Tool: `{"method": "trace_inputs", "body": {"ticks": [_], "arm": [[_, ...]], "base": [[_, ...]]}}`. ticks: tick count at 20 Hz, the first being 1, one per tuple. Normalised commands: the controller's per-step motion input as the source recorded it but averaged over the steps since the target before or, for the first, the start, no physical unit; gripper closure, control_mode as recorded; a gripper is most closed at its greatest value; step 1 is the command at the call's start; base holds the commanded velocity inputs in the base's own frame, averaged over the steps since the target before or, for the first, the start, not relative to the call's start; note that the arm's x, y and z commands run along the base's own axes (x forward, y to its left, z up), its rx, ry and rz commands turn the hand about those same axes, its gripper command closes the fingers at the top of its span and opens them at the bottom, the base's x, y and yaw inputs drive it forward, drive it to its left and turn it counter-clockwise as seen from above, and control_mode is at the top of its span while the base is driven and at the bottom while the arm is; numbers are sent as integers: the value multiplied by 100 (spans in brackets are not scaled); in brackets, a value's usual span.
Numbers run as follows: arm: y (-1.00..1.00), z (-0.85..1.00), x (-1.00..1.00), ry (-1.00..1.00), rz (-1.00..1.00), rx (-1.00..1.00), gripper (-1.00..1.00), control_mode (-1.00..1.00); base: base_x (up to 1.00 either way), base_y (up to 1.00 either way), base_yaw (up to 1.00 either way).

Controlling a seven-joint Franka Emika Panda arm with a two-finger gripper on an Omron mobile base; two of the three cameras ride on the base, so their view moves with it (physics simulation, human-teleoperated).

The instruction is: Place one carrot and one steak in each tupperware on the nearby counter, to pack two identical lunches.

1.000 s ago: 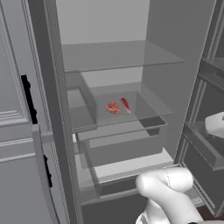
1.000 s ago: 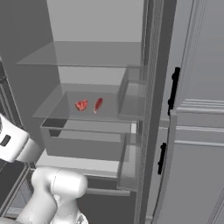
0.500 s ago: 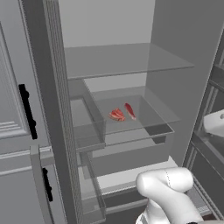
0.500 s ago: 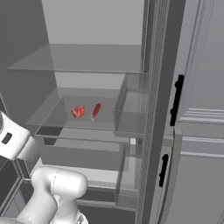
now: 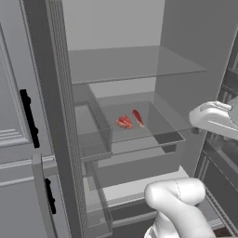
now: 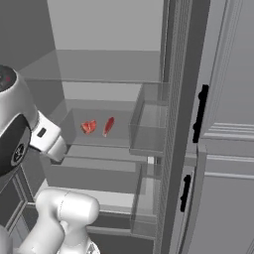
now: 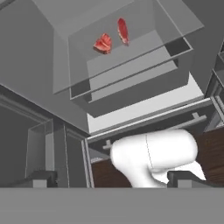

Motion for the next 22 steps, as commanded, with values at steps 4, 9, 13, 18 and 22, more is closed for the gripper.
{"method": "trace_inputs", "body": {"ticks": [4,9,13,18,22], "arm": [[2,-56,78,0,2,-2,-100,-100],[0,-57,74,0,12,-1,-100,-100],[3,-38,61,0,5,-5,-100,-100],[9,-15,57,-6,0,-6,-100,-100],[5,-9,55,-5,0,0,-100,-100]], "base": [[0,0,0],[0,0,0],[0,0,0],[0,0,0],[0,0,0]]}}
